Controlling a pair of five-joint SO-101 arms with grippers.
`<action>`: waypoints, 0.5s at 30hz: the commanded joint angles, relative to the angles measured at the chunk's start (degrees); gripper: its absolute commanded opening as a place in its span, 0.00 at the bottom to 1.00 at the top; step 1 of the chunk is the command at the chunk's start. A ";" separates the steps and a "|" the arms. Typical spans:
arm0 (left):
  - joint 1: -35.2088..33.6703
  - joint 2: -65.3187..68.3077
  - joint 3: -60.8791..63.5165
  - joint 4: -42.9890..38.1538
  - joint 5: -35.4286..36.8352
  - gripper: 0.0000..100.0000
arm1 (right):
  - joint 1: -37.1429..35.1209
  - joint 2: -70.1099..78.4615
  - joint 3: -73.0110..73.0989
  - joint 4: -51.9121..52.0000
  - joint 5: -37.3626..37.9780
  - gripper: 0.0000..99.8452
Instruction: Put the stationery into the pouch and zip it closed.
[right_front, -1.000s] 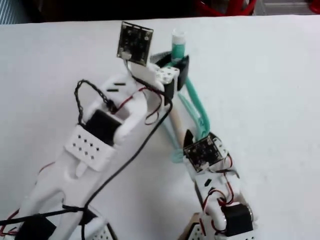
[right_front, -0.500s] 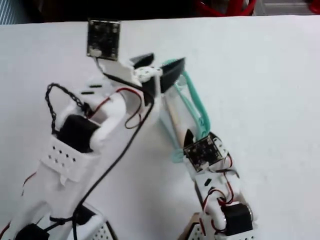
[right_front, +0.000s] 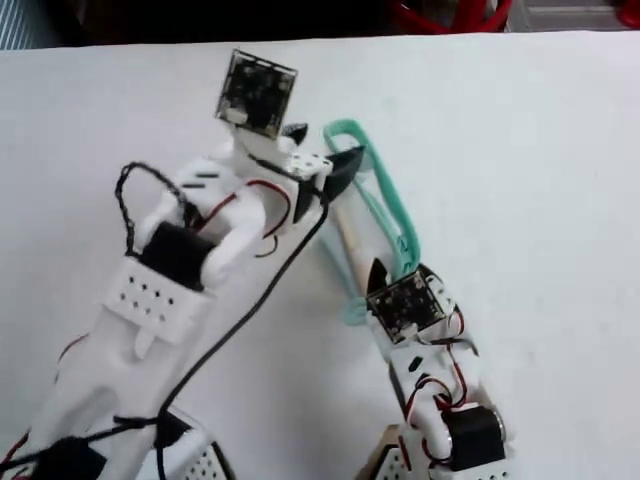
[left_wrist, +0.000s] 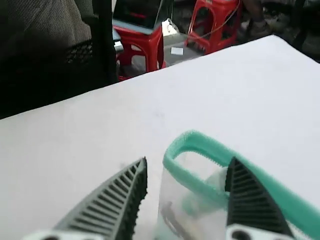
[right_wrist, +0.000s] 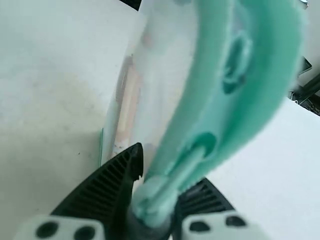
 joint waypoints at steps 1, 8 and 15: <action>0.48 10.86 -7.38 6.24 -0.70 0.25 | 1.89 0.22 2.02 0.04 0.62 0.02; 0.75 22.99 -31.21 24.79 -0.70 0.25 | 7.25 0.13 -0.53 0.48 -5.01 0.16; 6.29 24.66 -34.11 30.59 -0.79 0.25 | 9.01 0.13 -1.14 0.48 -7.91 0.34</action>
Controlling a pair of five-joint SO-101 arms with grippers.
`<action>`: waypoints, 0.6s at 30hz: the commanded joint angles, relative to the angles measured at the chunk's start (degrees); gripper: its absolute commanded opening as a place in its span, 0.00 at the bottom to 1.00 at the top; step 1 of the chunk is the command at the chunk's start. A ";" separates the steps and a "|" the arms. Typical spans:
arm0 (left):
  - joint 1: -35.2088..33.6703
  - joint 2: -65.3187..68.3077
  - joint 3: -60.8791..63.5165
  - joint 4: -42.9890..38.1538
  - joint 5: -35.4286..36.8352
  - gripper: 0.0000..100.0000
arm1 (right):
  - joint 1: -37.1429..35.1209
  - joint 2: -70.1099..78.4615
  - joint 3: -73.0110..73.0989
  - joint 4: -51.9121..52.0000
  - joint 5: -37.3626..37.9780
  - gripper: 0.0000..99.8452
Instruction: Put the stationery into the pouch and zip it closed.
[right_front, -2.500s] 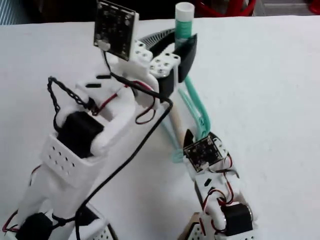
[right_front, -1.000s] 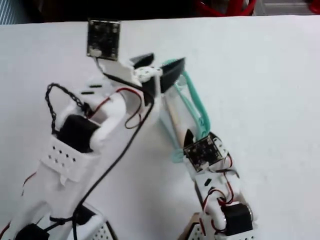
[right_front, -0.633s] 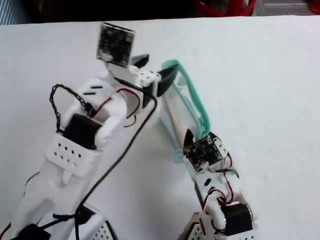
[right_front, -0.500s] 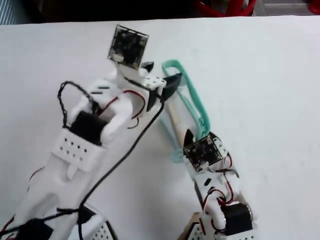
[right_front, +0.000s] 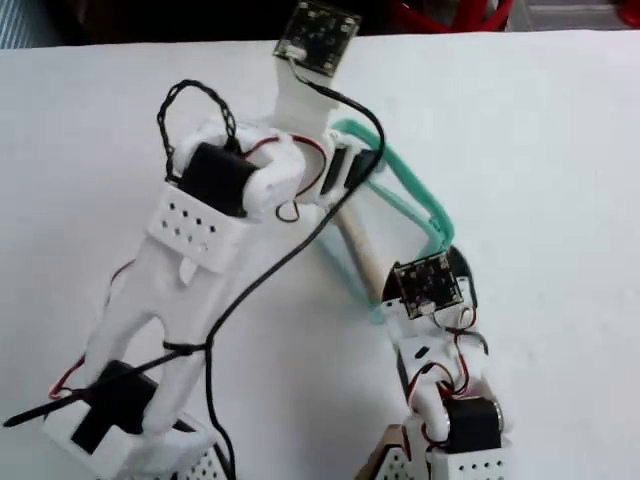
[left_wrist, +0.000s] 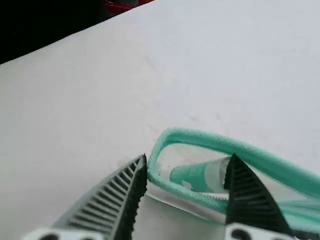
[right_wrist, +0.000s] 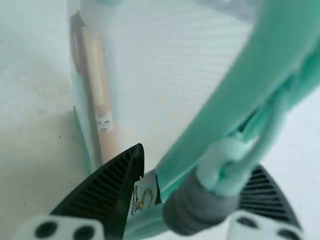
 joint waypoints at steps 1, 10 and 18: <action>4.35 1.89 2.99 0.97 -0.70 0.25 | 1.36 0.13 -1.14 -0.22 -0.79 0.33; 3.82 -4.18 -2.46 2.55 -1.41 0.25 | 1.63 0.13 -1.05 -0.22 -0.70 0.27; -2.15 -11.56 -5.19 5.10 0.18 0.25 | 1.27 0.22 -0.88 -0.22 -0.70 0.16</action>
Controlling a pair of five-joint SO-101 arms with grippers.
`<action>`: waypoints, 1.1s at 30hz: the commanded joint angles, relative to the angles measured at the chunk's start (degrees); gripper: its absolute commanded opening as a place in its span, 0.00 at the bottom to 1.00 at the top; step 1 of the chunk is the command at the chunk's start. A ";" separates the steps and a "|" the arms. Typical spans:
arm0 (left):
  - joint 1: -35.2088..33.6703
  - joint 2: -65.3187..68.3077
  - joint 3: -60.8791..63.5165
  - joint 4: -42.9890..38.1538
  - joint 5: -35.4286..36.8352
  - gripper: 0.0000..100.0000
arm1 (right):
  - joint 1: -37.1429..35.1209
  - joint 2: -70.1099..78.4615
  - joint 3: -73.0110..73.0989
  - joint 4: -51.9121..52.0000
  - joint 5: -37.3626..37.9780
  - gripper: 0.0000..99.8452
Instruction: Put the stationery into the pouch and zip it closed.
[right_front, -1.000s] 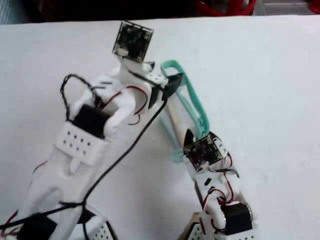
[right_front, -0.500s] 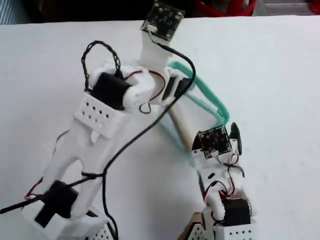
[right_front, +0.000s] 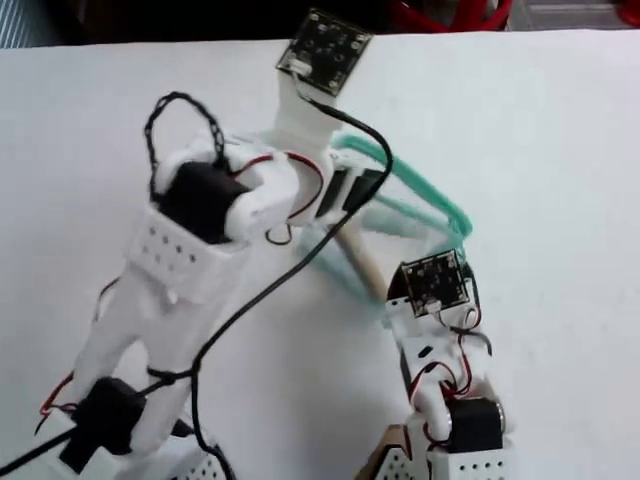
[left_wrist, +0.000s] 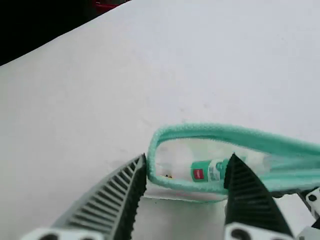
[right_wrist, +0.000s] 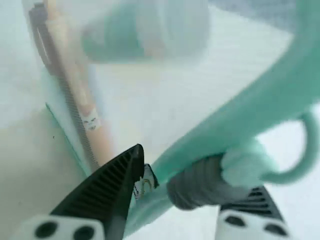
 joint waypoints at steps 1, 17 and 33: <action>-4.44 -4.44 -3.34 0.35 2.99 0.25 | 0.31 0.13 -0.97 -0.31 -0.26 0.15; -6.73 -3.03 1.76 1.14 3.08 0.25 | 0.31 0.13 -0.70 -0.40 -0.26 0.14; -6.64 -9.54 1.85 1.93 2.90 0.25 | -2.59 0.04 -0.79 -0.31 5.98 0.02</action>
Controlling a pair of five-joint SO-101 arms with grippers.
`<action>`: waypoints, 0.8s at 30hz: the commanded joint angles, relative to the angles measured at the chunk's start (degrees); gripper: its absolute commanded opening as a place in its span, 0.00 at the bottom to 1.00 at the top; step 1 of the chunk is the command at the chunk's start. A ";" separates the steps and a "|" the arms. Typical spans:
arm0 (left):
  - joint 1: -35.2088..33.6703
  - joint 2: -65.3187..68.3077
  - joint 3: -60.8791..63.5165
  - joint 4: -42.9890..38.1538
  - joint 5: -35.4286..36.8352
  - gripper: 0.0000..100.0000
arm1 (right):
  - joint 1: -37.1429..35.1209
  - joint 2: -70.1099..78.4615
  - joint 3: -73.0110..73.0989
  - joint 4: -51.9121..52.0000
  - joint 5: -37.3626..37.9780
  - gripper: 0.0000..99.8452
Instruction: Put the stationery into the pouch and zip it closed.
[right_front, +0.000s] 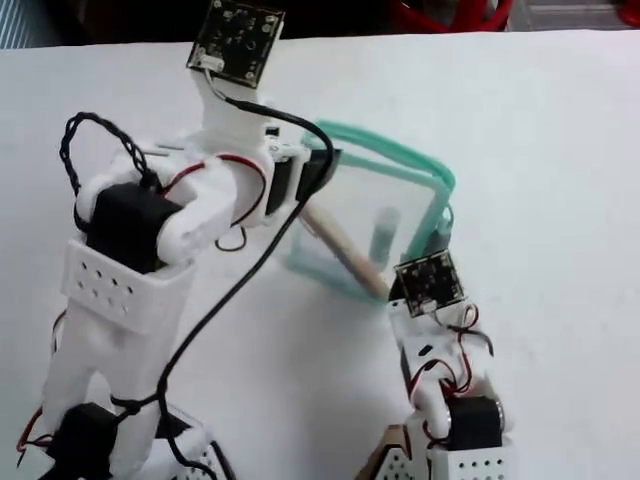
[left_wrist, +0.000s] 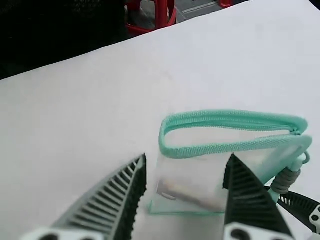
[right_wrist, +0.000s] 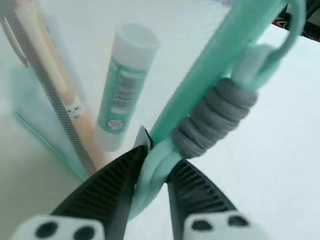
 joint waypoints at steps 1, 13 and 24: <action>-0.31 -1.89 -0.18 0.09 0.35 0.25 | -2.77 -0.57 -0.88 -0.31 2.99 0.02; -0.75 -2.15 -0.18 7.21 0.26 0.25 | -3.21 -0.66 -3.60 1.89 2.73 0.02; -0.75 -3.47 -0.79 8.88 0.26 0.25 | -10.59 -0.66 -6.33 5.49 3.16 0.02</action>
